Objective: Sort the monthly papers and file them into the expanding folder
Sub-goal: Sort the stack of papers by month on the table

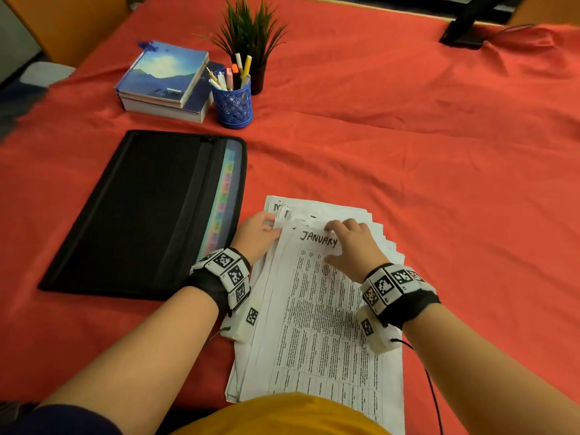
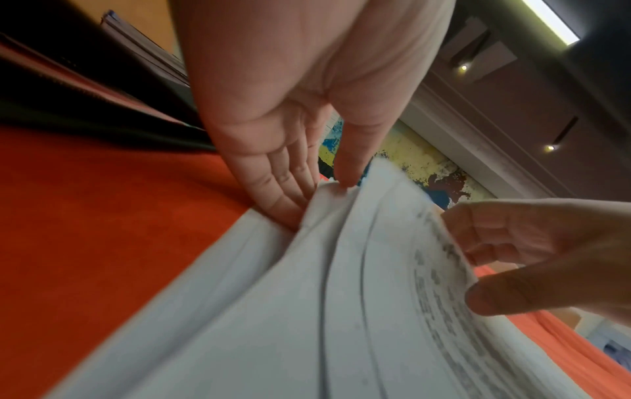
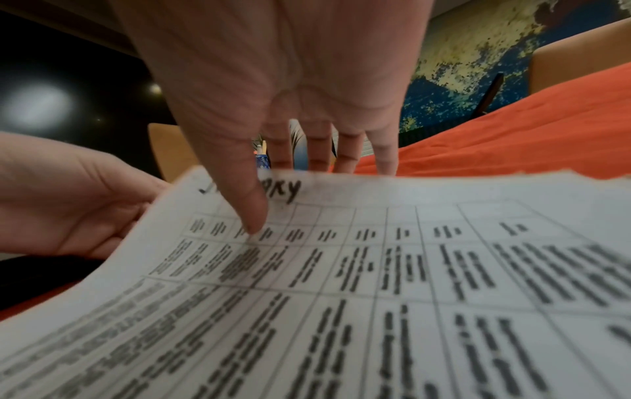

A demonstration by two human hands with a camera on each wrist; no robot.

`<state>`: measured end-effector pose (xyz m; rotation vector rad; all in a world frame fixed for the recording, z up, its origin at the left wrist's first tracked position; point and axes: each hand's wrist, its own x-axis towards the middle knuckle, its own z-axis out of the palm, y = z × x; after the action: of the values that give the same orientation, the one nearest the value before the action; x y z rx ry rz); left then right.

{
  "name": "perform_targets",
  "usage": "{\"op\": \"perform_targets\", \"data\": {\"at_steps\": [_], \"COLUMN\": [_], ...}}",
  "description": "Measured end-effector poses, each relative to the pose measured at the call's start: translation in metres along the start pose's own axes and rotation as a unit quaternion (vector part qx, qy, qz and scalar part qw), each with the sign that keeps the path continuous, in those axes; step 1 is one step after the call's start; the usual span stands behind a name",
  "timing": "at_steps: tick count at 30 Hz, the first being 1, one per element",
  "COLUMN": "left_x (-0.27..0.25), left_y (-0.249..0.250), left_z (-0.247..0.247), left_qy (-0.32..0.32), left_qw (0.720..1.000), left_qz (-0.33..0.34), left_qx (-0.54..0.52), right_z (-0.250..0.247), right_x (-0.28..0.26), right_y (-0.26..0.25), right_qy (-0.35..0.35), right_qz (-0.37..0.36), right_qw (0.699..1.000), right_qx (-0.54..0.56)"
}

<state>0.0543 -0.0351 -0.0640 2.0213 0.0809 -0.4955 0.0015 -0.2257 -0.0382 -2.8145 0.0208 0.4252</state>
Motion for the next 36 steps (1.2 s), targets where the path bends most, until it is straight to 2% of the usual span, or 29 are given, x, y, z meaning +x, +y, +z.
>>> {"op": "perform_targets", "data": {"at_steps": [5,10,14,19,24,26,28,29,31,33,34,36], "left_x": [0.005,0.011,0.01,0.004,0.002,0.0,-0.005,-0.008,-0.015,-0.02,-0.019,-0.013], "left_y": [0.003,0.002,0.006,0.008,0.0,-0.002,0.0,0.002,0.009,0.015,0.016,0.013], "left_z": [-0.004,-0.006,-0.007,-0.005,0.0,0.001,-0.001,-0.003,-0.006,-0.008,-0.009,-0.007], "left_qy": [0.011,0.007,0.007,0.006,-0.048,-0.035,-0.027,-0.045,-0.121,-0.174,-0.169,-0.113], "left_qw": [0.999,0.998,0.997,0.998,0.997,0.997,0.996,0.995,0.987,0.981,0.982,0.992], "left_qz": [0.005,-0.009,-0.009,0.047,0.035,0.049,0.073,0.086,0.103,0.088,0.077,0.054], "left_qx": [-0.033,-0.07,-0.082,-0.045,0.039,0.057,0.05,0.038,0.013,-0.011,-0.021,-0.021], "right_z": [-0.001,0.004,0.002,-0.002,-0.001,0.0,0.0,0.0,-0.001,-0.005,-0.006,-0.009], "right_x": [0.004,-0.001,-0.007,-0.008,-0.011,-0.011,-0.011,-0.011,-0.011,-0.011,-0.013,-0.016], "right_y": [0.001,0.007,0.011,0.017,0.012,0.011,0.01,0.01,0.009,0.008,0.008,0.007], "right_qy": [0.097,0.185,0.226,0.201,0.087,0.061,0.069,0.092,0.121,0.093,0.069,0.042], "right_qz": [-0.059,-0.132,-0.142,-0.133,-0.153,-0.14,-0.135,-0.147,-0.185,-0.207,-0.203,-0.173], "right_qw": [0.992,0.97,0.959,0.965,0.98,0.984,0.984,0.981,0.973,0.972,0.974,0.979], "right_qx": [0.055,0.086,0.093,0.105,0.092,0.096,0.092,0.083,0.067,0.069,0.077,0.096]}}
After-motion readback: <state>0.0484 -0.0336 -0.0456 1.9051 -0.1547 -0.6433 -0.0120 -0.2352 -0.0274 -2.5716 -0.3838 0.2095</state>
